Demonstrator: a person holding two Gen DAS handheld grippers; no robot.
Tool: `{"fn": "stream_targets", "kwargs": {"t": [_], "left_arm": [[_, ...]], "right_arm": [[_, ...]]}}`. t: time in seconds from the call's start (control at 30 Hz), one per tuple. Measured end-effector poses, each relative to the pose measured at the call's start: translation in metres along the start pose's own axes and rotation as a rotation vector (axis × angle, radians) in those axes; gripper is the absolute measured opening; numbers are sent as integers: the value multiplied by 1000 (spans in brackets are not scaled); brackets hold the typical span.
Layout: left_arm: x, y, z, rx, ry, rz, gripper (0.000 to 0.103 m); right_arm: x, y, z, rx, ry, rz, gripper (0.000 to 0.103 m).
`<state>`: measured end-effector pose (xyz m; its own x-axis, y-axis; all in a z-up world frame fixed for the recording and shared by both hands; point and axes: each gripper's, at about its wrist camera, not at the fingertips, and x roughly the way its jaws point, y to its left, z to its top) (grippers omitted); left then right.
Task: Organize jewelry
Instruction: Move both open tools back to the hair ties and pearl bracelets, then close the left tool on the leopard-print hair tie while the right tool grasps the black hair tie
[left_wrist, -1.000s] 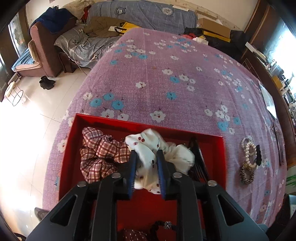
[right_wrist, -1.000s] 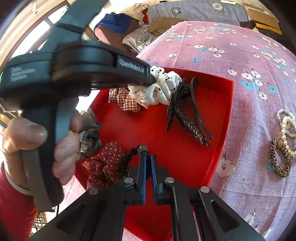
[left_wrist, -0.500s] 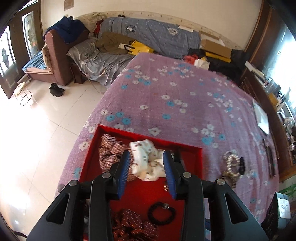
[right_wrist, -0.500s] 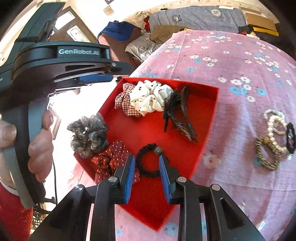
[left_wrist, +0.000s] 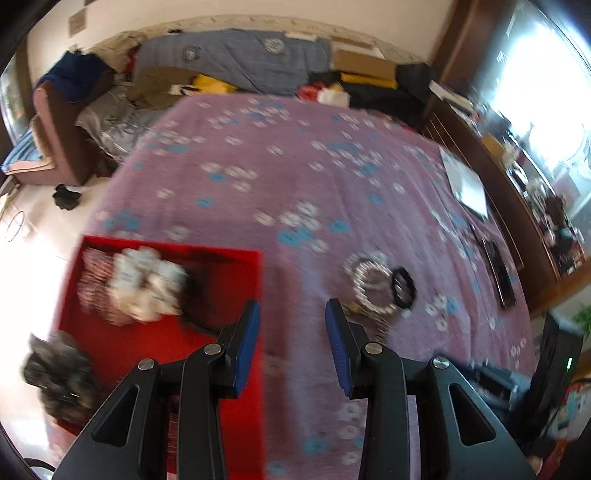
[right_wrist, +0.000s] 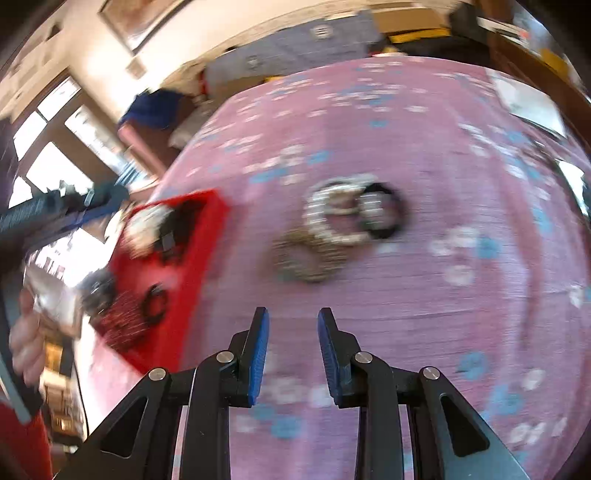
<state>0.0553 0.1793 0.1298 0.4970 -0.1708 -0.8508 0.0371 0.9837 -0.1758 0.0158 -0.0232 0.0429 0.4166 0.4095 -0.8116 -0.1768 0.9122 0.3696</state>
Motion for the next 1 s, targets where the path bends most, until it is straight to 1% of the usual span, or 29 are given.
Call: {"fn": "stream_targets", "kwargs": {"t": [0.07,0.17,0.27,0.43,0.57,0.7,0.83,1.0], "left_arm": [[14,-16,-4,23,22,-9,35],[36,-32,-10,38,51,-2,35],[61,-40,-15,26,87,2,35],[94,-40,-21,-20,136,19,35],[107,-37,-22,-47,146,33,35],[115,-34,-22,-67,146,37,35],[116,-35,-21,-57,135,41,35],[119,-43,-22,-30,123,71,35]], "right_arm": [[-2,-18,7,11,-13,-27,30],[1,-36,20,6,-23,-53,30],[11,-47,37,-6,-24,-57,29],[31,-57,60,-34,-6,-48,29],[49,-59,72,-62,14,-38,29],[63,-59,76,-92,35,-34,29],[70,-56,79,-119,37,-31,29],[74,-50,81,-151,29,-44,29]]}}
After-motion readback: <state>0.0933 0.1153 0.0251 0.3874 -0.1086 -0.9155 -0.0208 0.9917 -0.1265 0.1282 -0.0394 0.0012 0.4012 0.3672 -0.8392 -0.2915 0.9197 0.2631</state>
